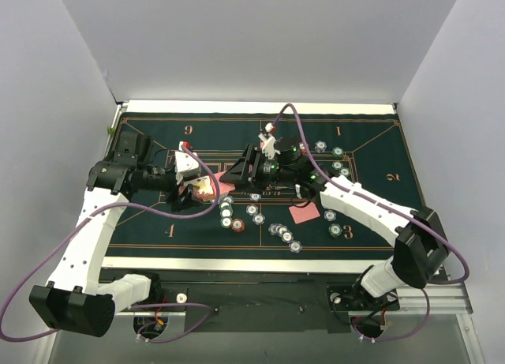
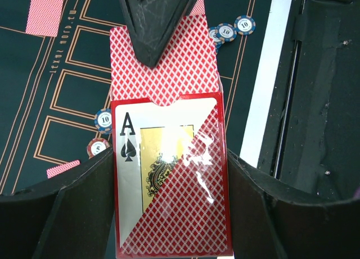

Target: Distribute texas hold em gaming equipment

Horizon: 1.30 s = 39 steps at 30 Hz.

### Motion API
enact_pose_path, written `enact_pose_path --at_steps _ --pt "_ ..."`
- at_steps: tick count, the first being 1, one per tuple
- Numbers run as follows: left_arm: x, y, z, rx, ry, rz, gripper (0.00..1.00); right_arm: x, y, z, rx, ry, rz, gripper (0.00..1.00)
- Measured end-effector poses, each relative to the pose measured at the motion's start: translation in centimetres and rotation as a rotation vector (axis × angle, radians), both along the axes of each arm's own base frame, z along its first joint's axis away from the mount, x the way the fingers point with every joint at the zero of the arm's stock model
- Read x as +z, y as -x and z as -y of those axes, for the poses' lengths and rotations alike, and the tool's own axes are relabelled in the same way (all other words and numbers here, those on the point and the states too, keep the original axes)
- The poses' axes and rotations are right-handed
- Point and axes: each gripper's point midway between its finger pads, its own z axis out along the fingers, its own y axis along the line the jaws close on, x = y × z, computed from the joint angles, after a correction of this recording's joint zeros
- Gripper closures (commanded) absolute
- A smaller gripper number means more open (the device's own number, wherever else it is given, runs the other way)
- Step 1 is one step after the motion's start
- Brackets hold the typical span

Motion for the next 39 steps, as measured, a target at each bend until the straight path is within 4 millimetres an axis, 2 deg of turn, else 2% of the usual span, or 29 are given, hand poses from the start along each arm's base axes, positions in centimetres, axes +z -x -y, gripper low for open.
enact_pose_path --at_steps 5,10,14,16,17,19,25,33,39 --pt "0.0 0.0 0.0 0.0 0.0 -0.001 0.61 0.0 -0.4 0.7 -0.021 -0.006 -0.004 0.54" --pt "0.0 0.0 0.0 0.0 0.0 -0.001 0.6 0.5 -0.5 0.9 -0.03 -0.019 -0.006 0.71" --pt "0.0 0.0 0.0 0.0 0.0 -0.001 0.61 1.1 -0.8 1.2 -0.046 -0.038 -0.01 0.81" --pt "0.0 0.0 0.0 0.0 0.0 -0.001 0.61 1.3 -1.0 1.4 -0.054 -0.054 -0.019 0.88" --pt "0.0 0.0 0.0 0.0 0.0 -0.001 0.61 1.4 -1.1 1.5 -0.061 -0.065 -0.026 0.95" --pt "0.0 0.0 0.0 0.0 0.0 0.0 0.61 1.5 -1.2 1.7 -0.068 -0.083 -0.037 1.0" --pt "0.0 0.0 0.0 0.0 0.001 0.0 0.61 2.3 -1.8 3.3 -0.111 -0.144 -0.068 1.0" --pt "0.1 0.0 0.1 -0.003 0.007 0.002 0.61 4.3 -4.1 6.5 -0.193 -0.193 -0.049 1.0" --pt "0.2 0.1 0.1 -0.001 0.009 0.0 0.6 4.2 -6.0 8.5 -0.241 -0.187 -0.049 1.0"
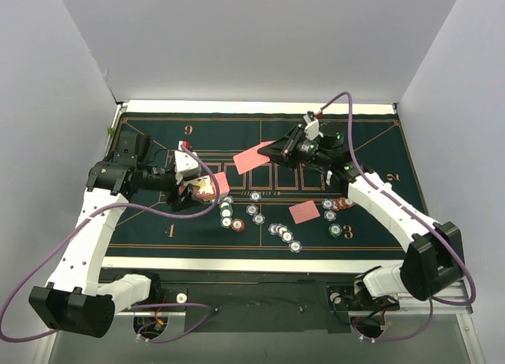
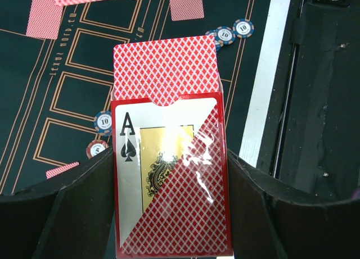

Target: Distribute texas hold em gaming equipment

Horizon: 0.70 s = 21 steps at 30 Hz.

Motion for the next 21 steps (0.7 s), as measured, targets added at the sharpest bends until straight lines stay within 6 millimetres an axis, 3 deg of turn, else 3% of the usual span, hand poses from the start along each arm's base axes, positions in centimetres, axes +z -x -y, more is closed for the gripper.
enact_pose_path --at_steps 4,8,14,18,21 --pt "0.0 0.0 0.0 0.003 0.003 -0.005 0.61 -0.4 -3.1 -0.2 -0.016 0.036 0.009 1.0" --pt "0.1 0.0 0.1 0.006 0.009 -0.007 0.61 -2.9 -7.3 -3.2 0.01 0.075 -0.018 1.0" --pt "0.3 -0.1 0.2 0.012 0.017 -0.011 0.61 -11.2 -11.8 -11.8 0.126 0.162 -0.089 1.0" --pt "0.3 -0.1 0.2 0.016 0.02 -0.014 0.61 -17.0 -11.9 -16.8 0.197 0.204 -0.144 1.0" --pt "0.3 -0.1 0.3 0.016 0.023 -0.016 0.6 -20.5 -11.3 -19.2 0.234 0.224 -0.177 1.0"
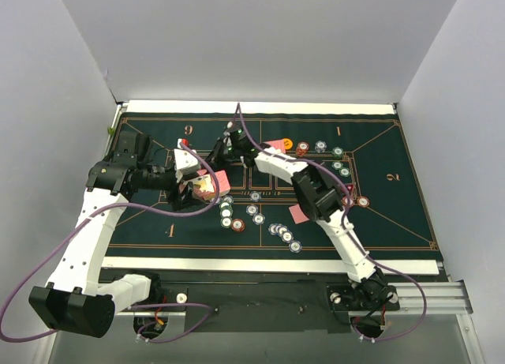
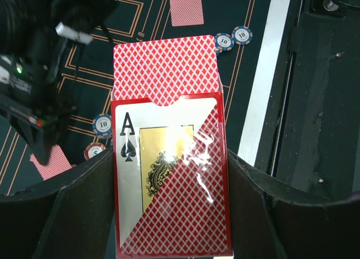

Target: Distribute texas hold em gaming equipment

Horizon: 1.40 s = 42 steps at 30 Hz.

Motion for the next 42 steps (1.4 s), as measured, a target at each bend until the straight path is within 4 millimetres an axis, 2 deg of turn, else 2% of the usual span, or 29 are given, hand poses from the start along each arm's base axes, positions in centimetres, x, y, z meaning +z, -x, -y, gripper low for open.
enact_pose_path --at_steps 3,8,11,12,15,16,19,26,29,32,37,42 --pt "0.0 0.0 0.0 -0.001 0.001 0.0 0.61 -2.4 1.1 -1.7 0.025 0.014 -0.032 1.0" --pt "0.2 0.1 0.1 0.004 0.009 -0.003 0.61 -3.5 0.3 -2.8 0.01 -0.005 -0.052 0.98" --pt "0.4 0.1 0.1 0.014 0.015 -0.009 0.61 -3.1 -0.6 -3.2 0.0 -0.018 -0.031 0.83" --pt "0.4 0.1 0.1 0.016 0.016 -0.01 0.6 -3.0 -0.7 -3.2 -0.001 -0.014 -0.027 0.74" --pt "0.6 0.2 0.1 0.02 0.019 -0.009 0.61 -3.1 -1.1 -3.0 -0.01 0.016 -0.005 0.59" --pt "0.7 0.3 0.1 0.02 0.019 -0.005 0.61 -3.2 -1.2 -2.9 -0.012 0.03 0.004 0.51" --pt "1.0 0.6 0.0 0.02 0.023 0.011 0.6 -3.8 -1.2 -2.6 -0.014 0.061 0.012 0.41" --pt "0.3 1.3 0.0 0.035 0.034 -0.018 0.61 -2.2 -1.0 -1.8 -0.008 0.095 0.064 0.09" --pt "0.2 1.2 0.0 0.048 0.041 -0.03 0.61 -0.8 -0.4 -1.0 0.0 0.107 0.069 0.07" --pt "0.5 0.9 0.1 0.064 0.053 -0.032 0.61 1.8 0.1 0.6 -0.006 0.108 0.084 0.05" --pt "1.0 0.1 0.2 0.098 0.083 -0.035 0.61 8.9 -0.3 3.9 -0.052 0.055 0.149 0.04" --pt "1.1 0.0 0.3 0.111 0.092 -0.047 0.61 14.8 0.1 7.3 -0.103 0.001 0.215 0.04"
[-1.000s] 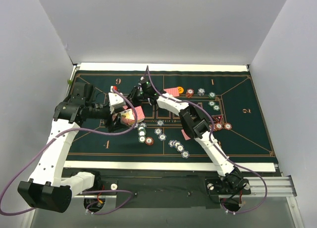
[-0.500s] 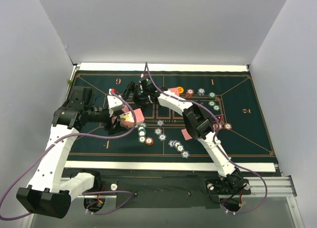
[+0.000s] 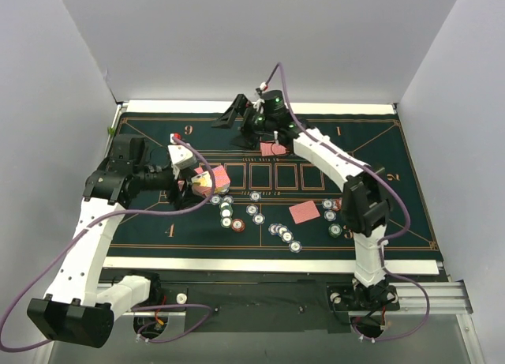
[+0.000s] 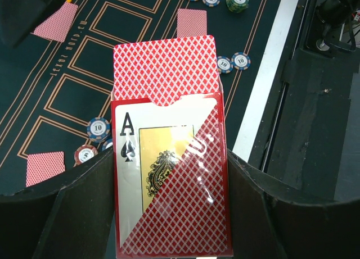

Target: Distribute texas hold em gaming equipment

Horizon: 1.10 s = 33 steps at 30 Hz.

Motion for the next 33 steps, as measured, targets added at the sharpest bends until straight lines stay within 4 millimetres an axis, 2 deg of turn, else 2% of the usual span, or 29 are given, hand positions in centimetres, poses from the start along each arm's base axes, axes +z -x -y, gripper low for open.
enact_pose_path --at_steps 3,5,10,13,16,18,21,28,30,33 --pt "-0.1 -0.2 0.1 0.003 0.001 -0.014 0.61 1.6 0.4 1.3 -0.016 -0.016 0.02 0.01" --pt "-0.1 -0.5 0.1 0.005 0.003 -0.014 0.61 1.7 0.8 1.6 -0.016 -0.015 0.018 0.0" --pt "0.3 -0.8 0.2 0.011 0.015 0.004 0.61 -0.2 1.6 1.9 -0.01 0.009 -0.021 0.0" --pt "0.4 -0.6 0.1 0.012 0.016 0.009 0.61 -1.8 3.0 2.5 -0.004 0.036 -0.061 0.0" --pt "0.6 -0.3 0.1 0.012 0.017 0.018 0.61 -2.0 4.3 3.1 0.004 0.046 -0.075 0.0" --pt "0.7 -0.1 0.0 0.013 0.02 0.026 0.61 -1.3 5.1 3.3 0.015 0.043 -0.067 0.0" --pt "0.6 0.4 0.0 0.013 0.025 0.029 0.61 0.8 6.6 3.4 0.048 0.035 -0.024 0.0" --pt "0.1 0.8 0.0 0.014 0.031 0.012 0.6 5.2 11.4 4.4 0.119 0.023 0.07 0.0" --pt "0.1 0.8 0.0 0.014 0.032 0.012 0.6 5.7 12.2 4.4 0.133 0.019 0.084 0.0" --pt "0.1 0.8 0.0 0.013 0.029 0.012 0.6 5.3 12.7 4.5 0.145 0.019 0.077 0.0"
